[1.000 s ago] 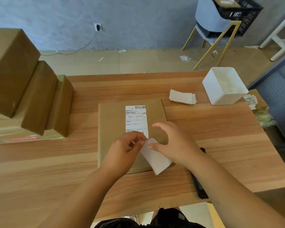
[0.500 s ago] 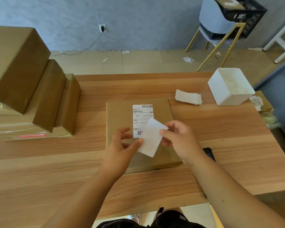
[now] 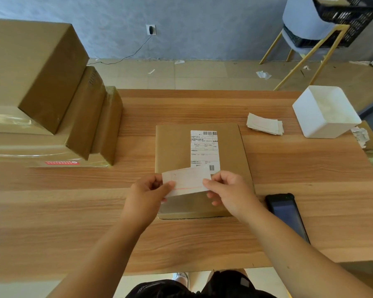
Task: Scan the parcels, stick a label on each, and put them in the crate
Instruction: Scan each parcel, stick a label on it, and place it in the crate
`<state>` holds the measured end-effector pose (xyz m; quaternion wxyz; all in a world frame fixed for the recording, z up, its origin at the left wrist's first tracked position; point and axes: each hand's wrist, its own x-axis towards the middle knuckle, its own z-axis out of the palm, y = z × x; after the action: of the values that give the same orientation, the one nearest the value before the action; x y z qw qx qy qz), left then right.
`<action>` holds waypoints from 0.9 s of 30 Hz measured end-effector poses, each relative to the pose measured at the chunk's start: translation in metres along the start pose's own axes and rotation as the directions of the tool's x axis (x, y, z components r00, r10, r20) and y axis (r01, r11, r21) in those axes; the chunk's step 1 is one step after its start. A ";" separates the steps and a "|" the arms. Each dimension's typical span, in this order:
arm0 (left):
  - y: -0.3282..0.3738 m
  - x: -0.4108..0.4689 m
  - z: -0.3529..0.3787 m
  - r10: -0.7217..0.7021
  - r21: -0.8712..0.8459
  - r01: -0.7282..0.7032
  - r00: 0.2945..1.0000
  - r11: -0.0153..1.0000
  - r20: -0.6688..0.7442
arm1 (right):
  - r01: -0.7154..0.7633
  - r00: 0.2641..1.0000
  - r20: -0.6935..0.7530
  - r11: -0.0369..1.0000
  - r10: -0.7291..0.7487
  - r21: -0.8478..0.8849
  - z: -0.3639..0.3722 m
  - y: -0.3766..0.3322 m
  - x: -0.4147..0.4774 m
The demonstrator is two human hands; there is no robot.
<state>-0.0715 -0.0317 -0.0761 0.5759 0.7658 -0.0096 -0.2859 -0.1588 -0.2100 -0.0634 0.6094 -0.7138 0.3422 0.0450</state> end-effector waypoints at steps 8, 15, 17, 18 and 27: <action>-0.019 0.002 -0.004 0.026 0.260 0.024 0.982 0.965 -0.188 | -0.006 0.999 -0.035 0.917 -0.008 -0.398 0.022 0.020 0.005; -0.031 0.000 0.004 0.119 0.327 -0.049 0.973 0.944 -0.198 | 0.035 0.996 -0.050 0.809 -0.080 -0.587 0.026 0.023 0.008; -0.033 -0.001 0.005 0.151 0.355 -0.074 0.969 0.932 -0.194 | 0.056 0.995 -0.034 0.782 -0.098 -0.620 0.026 0.023 0.008; -0.034 -0.001 0.005 0.164 0.374 -0.083 0.967 0.924 -0.193 | 0.067 0.994 -0.024 0.767 -0.106 -0.638 0.027 0.023 0.009; -0.040 -0.004 0.005 0.418 0.702 -0.303 0.909 0.645 0.008 | 0.198 0.965 0.012 0.697 -0.262 -0.689 0.022 0.024 0.007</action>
<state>-0.0899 -0.0215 -0.1103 0.2937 0.9260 -0.2229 -0.0806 -0.1589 -0.1940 -0.0921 0.2886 -0.9260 0.2356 0.0606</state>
